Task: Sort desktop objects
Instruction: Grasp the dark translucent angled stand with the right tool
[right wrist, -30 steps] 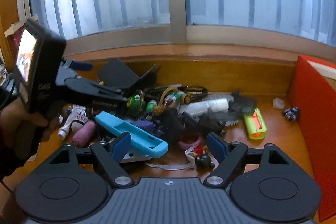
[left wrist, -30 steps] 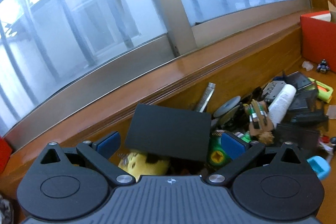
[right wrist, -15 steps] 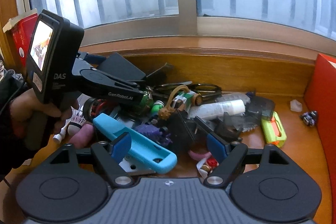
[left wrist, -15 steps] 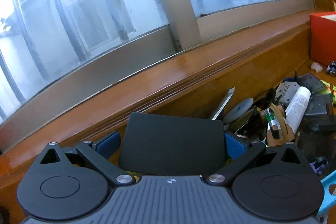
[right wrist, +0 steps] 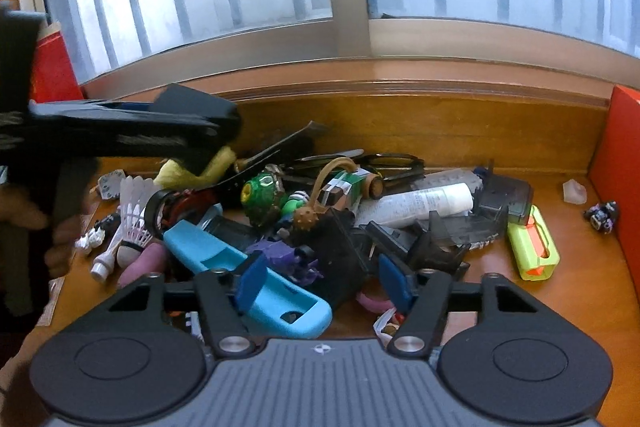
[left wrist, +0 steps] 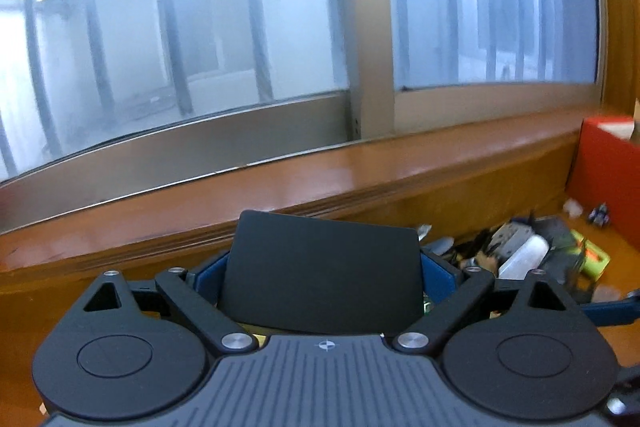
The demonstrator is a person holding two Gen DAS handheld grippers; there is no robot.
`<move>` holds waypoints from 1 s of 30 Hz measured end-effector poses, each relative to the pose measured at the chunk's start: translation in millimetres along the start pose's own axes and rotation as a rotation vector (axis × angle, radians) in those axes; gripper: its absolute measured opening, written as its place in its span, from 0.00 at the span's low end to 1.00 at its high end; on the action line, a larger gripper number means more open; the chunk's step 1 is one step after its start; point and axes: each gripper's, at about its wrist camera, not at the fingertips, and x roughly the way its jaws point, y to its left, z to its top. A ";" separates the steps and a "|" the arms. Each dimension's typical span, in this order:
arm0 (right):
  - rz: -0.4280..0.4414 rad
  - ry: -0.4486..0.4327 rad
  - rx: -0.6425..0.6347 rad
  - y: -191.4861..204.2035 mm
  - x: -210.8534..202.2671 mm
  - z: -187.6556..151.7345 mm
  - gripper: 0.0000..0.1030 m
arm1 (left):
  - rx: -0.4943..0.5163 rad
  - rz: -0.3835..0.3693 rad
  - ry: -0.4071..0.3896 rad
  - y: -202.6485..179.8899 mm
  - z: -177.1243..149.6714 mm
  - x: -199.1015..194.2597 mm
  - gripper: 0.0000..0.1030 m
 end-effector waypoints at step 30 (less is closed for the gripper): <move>0.107 -0.141 0.244 -43.2 -52.0 0.4 0.24 | -0.003 -0.021 -0.036 -23.0 -0.2 -51.1 0.92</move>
